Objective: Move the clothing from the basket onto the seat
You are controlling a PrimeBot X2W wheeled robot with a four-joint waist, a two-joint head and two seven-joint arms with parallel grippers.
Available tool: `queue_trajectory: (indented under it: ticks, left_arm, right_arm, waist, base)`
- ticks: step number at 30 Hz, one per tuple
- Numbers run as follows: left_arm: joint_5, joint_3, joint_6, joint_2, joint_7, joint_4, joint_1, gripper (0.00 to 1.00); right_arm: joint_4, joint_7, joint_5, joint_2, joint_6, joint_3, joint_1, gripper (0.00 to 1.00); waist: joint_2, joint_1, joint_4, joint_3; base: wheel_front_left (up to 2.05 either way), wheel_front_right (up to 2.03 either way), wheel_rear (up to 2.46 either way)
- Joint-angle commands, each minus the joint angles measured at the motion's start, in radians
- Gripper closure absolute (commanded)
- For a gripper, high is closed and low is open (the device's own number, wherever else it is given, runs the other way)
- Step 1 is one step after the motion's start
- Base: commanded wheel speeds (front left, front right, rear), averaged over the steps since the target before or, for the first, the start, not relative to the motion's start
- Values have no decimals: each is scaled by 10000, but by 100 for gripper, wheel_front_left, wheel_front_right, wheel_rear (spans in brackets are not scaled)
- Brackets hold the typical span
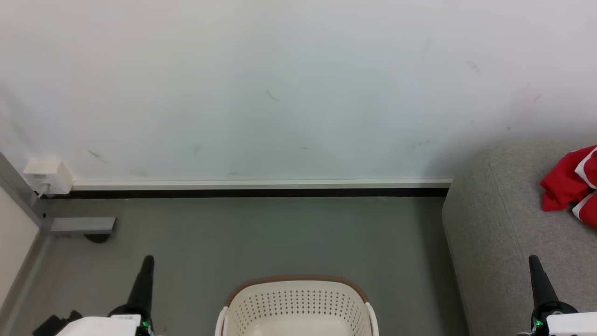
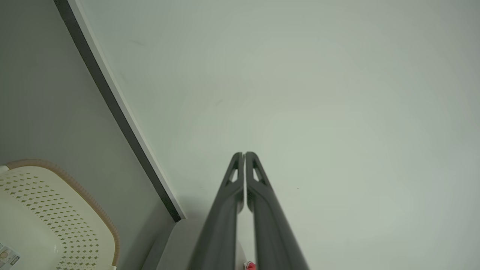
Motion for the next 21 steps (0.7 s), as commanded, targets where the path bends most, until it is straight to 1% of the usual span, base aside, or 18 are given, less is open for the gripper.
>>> queue_trajectory:
  ticks: [1, 21]
  left_arm:
    - [-207, 62, -63, 31, 55, -57, -137, 100]
    - [-1632, 181, -90, 18, 449, -83, -269, 100]
  right_arm:
    - [-89, 44, 217, -81, -18, -42, -185, 100]
    - [-89, 436, 1761, -84, -22, -129, -338, 100]
  waist:
    - [0, 0, -1, 0]
    - [0, -1, -30, 8]
  base:
    - [0, 0, 0]
    - [0, 0, 0]
